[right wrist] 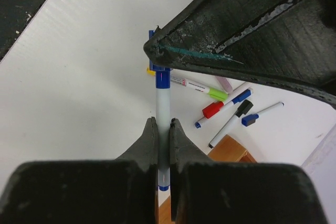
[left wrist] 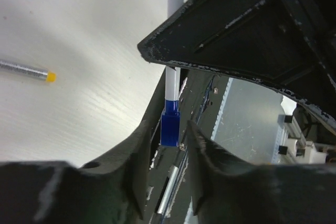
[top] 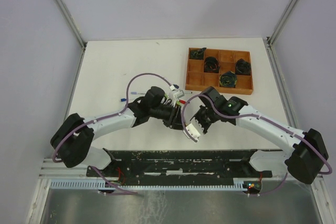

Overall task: Open the pen caps
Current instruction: Pick up the pen from the center of the board.

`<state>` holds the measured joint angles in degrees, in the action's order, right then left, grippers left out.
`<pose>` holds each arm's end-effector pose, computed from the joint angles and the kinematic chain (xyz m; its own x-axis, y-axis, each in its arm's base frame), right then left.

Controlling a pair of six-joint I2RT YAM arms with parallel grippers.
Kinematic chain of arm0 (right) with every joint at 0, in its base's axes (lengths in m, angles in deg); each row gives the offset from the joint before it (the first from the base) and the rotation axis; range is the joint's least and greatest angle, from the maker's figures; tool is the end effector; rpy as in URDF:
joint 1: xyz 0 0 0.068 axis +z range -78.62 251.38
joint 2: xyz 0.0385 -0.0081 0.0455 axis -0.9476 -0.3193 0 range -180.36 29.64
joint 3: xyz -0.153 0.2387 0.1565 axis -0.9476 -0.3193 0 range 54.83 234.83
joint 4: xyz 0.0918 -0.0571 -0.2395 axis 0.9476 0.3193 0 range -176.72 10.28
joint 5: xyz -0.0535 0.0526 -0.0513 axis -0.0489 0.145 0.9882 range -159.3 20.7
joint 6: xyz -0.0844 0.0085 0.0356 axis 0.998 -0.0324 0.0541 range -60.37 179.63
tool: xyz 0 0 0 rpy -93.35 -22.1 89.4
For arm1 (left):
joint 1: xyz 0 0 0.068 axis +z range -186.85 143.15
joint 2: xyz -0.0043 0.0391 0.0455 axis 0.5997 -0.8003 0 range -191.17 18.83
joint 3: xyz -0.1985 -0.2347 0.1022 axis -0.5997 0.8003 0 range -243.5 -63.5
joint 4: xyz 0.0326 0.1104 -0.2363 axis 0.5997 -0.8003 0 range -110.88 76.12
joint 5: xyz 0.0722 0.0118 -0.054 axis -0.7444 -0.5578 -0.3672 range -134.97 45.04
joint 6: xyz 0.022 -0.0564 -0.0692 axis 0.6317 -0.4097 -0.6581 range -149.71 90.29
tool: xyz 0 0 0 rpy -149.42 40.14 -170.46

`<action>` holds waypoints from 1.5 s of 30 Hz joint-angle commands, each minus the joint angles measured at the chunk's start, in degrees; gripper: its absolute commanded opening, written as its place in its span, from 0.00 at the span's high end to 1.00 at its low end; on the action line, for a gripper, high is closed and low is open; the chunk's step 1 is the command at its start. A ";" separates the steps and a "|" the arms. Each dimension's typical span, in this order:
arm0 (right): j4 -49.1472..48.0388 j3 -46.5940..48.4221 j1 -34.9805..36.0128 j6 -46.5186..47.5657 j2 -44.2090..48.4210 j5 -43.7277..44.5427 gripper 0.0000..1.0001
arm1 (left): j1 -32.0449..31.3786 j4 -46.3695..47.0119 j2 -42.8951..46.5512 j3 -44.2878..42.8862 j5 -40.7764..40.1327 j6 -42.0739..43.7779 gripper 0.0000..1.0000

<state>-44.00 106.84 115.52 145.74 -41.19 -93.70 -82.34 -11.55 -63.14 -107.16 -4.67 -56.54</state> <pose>0.1483 0.1913 0.2584 0.7310 -0.5567 -0.3947 -0.6820 -0.5760 -0.4507 0.1843 -0.2637 0.2407 -0.7786 0.3011 -0.5505 0.6268 0.3332 -0.7043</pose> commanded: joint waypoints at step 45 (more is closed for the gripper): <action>-18.44 9.66 -6.82 -73.63 1.06 -7.28 0.98 | -11.30 58.70 18.29 22.61 -67.80 -36.10 0.39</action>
<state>-59.83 116.81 108.04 74.15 -39.87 -102.40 -93.03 43.72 -43.51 -82.31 -67.71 -91.40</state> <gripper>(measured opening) 0.071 0.645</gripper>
